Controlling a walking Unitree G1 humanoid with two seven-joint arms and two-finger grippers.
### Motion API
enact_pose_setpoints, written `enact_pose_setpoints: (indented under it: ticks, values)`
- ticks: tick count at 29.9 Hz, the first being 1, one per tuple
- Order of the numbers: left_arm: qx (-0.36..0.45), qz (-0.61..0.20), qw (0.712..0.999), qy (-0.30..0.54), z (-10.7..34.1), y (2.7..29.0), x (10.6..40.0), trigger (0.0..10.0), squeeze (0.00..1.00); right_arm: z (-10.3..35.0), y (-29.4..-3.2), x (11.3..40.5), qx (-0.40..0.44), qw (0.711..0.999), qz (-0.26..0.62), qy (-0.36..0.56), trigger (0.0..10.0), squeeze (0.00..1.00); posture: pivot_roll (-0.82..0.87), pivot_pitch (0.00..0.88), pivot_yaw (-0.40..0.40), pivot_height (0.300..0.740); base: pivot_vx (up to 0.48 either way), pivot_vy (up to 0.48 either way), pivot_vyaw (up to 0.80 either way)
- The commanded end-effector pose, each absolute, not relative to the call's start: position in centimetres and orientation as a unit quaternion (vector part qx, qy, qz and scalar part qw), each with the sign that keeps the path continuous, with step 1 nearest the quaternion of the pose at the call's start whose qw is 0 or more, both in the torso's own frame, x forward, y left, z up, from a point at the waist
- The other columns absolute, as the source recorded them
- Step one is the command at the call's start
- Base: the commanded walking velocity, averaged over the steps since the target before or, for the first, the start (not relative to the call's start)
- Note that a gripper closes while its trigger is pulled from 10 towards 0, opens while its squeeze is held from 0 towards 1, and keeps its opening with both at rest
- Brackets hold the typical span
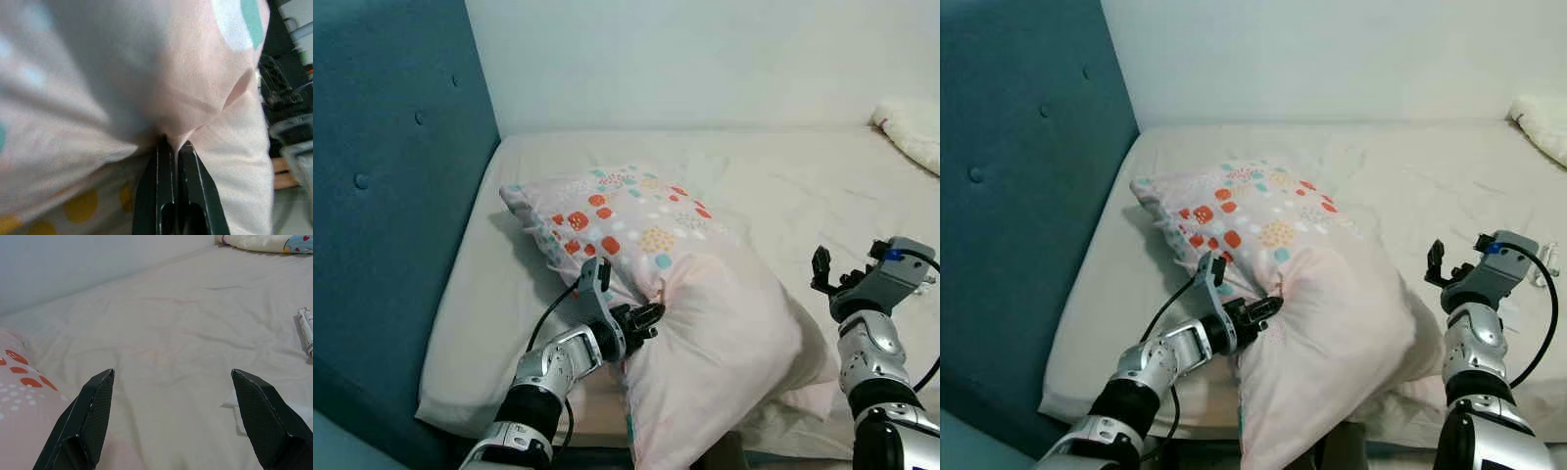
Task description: Clean up the room
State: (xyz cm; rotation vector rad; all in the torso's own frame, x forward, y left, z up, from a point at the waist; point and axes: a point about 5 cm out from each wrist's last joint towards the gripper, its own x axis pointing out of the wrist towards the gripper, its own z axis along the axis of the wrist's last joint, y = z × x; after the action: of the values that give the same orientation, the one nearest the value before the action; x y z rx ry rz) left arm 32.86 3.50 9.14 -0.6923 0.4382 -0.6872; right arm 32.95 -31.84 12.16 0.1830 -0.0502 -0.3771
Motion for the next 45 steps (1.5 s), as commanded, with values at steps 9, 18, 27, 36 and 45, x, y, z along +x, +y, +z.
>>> enact_pose_setpoints:
  ticks: [9,18,27,36,45]
  values:
    - [-0.096,-0.219,0.971,0.022,17.9,7.1,38.8,0.0,0.0,12.4,-31.9,33.0,0.098,0.976,-0.191,-0.03,10.0,0.0,-0.06,0.046,-0.004,0.54,0.0,0.0,0.0]
    - [0.276,0.072,0.956,-0.066,24.6,20.9,40.7,0.0,0.0,12.8,-31.9,33.2,0.102,0.975,-0.191,-0.04,10.0,0.0,-0.04,0.044,-0.002,0.54,0.0,0.0,0.0]
    - [0.316,0.25,0.914,-0.039,22.8,27.8,37.2,0.0,0.0,12.8,-31.3,33.5,0.104,0.977,-0.18,-0.039,10.0,0.0,-0.02,0.045,-0.003,0.54,0.0,0.0,0.0]
    - [0.257,0.337,0.905,0.031,17.3,30.6,30.0,0.0,0.0,12.9,-30.5,34.0,0.103,0.981,-0.159,-0.035,10.0,0.0,0.01,0.067,-0.007,0.54,0.0,0.0,0.0]
    - [0.232,0.389,0.889,0.063,16.4,30.4,22.3,0.0,0.0,12.8,-28.8,34.9,0.11,0.985,-0.131,-0.024,10.0,0.0,0.06,0.083,-0.023,0.54,0.0,0.0,0.0]
